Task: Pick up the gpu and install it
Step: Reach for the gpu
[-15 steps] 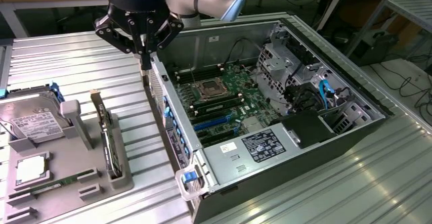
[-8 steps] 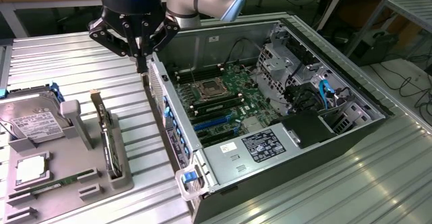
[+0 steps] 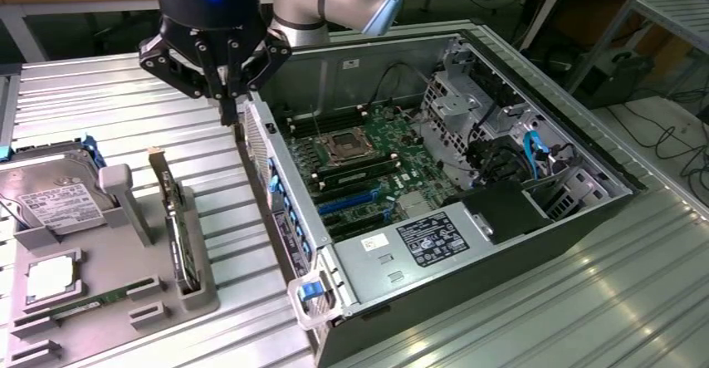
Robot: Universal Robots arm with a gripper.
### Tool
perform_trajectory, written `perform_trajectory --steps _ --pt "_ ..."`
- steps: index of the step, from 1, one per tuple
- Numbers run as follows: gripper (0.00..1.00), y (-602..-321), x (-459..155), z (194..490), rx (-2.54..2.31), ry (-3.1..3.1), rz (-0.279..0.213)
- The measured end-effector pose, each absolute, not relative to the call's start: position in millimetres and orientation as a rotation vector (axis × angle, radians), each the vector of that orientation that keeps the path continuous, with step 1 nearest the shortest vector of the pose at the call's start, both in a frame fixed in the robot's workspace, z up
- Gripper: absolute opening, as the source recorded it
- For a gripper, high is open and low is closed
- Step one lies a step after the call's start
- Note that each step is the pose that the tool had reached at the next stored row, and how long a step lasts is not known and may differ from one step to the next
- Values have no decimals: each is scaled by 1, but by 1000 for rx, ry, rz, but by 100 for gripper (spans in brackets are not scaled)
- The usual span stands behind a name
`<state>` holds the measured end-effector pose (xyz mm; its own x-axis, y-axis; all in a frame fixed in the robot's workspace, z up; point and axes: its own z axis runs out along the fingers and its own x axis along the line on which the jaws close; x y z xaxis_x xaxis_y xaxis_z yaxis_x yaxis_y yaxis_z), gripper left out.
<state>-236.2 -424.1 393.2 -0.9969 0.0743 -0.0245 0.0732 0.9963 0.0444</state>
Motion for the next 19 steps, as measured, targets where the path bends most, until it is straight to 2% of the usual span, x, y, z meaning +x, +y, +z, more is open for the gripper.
perform_trajectory --steps 19 --pt "11 -436 -265 392 5 3116 70"
